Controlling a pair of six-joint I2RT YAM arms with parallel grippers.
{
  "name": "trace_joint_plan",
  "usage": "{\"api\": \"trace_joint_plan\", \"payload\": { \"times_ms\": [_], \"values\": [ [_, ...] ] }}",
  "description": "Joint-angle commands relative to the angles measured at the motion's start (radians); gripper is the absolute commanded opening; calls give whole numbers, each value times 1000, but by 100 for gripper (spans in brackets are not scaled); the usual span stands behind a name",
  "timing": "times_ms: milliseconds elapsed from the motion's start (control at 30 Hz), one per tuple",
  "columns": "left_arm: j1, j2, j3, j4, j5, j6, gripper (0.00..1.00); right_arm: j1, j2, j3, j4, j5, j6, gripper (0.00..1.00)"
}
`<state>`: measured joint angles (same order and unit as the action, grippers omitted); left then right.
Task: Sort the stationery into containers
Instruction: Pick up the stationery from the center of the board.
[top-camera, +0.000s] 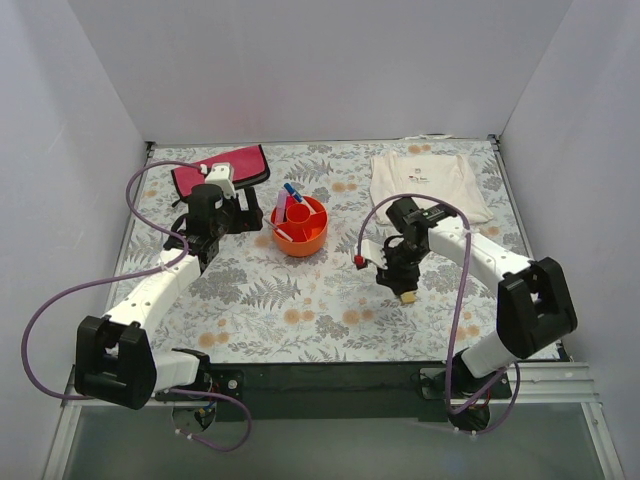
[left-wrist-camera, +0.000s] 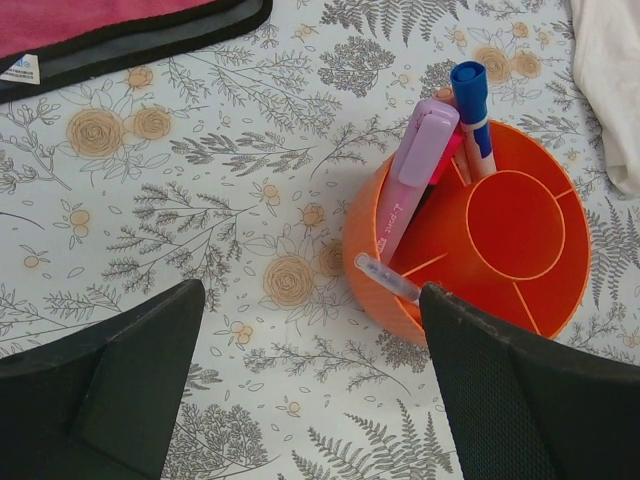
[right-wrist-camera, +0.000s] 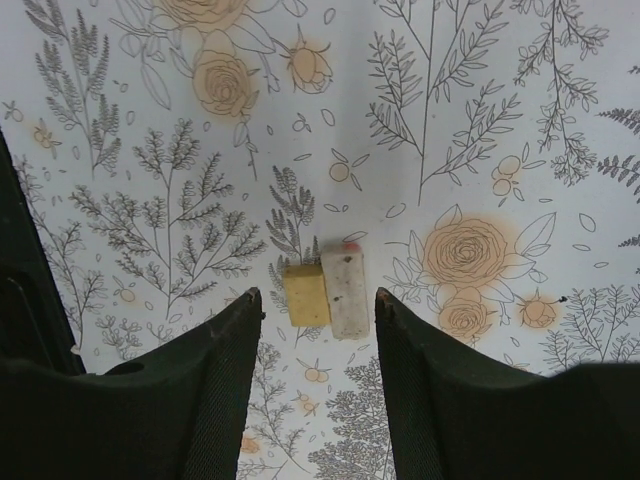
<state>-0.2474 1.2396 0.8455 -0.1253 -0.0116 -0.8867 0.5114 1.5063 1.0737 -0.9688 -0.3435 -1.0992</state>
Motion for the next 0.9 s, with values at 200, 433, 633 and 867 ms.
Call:
{"api": "trace_joint_plan", "payload": {
  "times_ms": [200, 433, 633, 867],
  "values": [
    [19, -12, 17, 10, 9, 15, 86, -2, 153, 85, 93, 132, -27, 54],
    [23, 1, 17, 23, 10, 26, 86, -2, 140, 32, 107, 147, -24, 54],
    [26, 12, 10, 35, 10, 20, 86, 2, 109, 0, 105, 129, -24, 54],
    [28, 17, 15, 39, 10, 25, 86, 15, 103, -27, 114, 129, -21, 54]
  ]
}}
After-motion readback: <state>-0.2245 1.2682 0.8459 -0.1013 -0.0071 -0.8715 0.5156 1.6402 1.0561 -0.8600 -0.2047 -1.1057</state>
